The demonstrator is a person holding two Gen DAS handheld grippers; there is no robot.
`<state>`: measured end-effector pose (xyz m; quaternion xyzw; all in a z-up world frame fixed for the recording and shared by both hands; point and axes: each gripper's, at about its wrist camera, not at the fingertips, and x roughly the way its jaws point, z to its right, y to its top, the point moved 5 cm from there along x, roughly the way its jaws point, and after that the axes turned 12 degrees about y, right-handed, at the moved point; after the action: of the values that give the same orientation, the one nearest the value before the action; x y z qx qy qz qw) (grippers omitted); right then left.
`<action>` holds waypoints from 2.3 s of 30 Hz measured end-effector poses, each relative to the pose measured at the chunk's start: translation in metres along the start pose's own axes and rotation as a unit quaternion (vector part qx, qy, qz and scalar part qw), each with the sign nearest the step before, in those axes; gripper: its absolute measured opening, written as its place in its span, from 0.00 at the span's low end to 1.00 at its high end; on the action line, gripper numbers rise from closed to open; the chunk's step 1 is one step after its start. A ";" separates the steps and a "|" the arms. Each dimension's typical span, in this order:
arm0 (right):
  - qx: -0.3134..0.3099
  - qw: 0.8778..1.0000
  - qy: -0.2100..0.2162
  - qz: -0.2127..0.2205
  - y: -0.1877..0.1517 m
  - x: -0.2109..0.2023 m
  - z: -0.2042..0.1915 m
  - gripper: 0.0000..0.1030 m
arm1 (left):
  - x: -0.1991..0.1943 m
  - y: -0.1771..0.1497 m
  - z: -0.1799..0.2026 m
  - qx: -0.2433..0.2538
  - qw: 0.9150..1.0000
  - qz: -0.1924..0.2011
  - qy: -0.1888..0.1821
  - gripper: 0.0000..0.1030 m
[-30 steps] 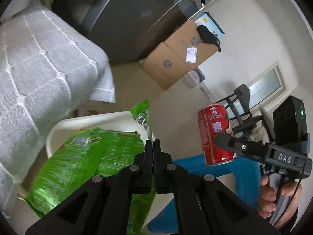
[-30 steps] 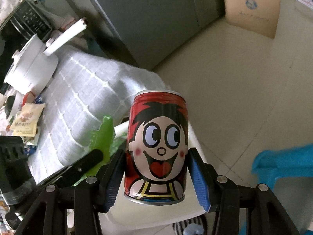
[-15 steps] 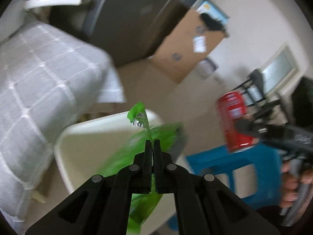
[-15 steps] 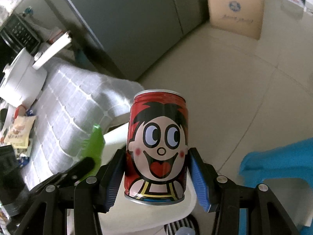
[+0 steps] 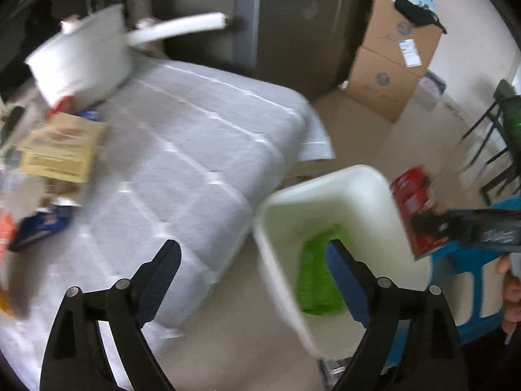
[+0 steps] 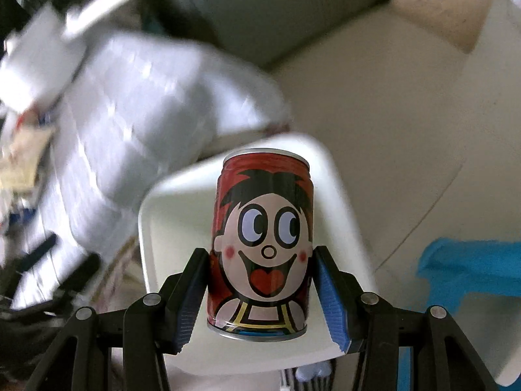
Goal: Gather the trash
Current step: 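Carry the green bag and red can to the white bin and release both, then grasp the yellow wrapper with the left tool, then grasp the white-and-orange milk carton with the right tool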
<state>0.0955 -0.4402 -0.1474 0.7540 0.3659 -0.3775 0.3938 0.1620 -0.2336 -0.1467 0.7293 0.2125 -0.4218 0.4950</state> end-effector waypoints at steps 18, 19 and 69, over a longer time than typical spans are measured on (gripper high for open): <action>0.009 0.982 -0.048 -0.180 -0.044 0.124 -0.026 0.75 | -0.047 -0.036 -0.123 -0.018 0.992 0.027 0.119 0.97; 0.004 0.984 -0.048 -0.173 -0.042 0.122 -0.029 0.76 | -0.048 -0.037 -0.130 -0.021 0.992 0.026 0.123 0.97; -0.239 0.961 0.136 -0.022 -0.047 0.136 -0.353 0.81 | -0.055 -0.099 -0.376 -0.238 0.959 0.005 0.152 0.11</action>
<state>0.2151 -0.0785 -0.1358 0.6742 0.5117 -0.1819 0.5006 0.2117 0.1530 -0.0968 0.6469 0.3759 -0.2408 0.6182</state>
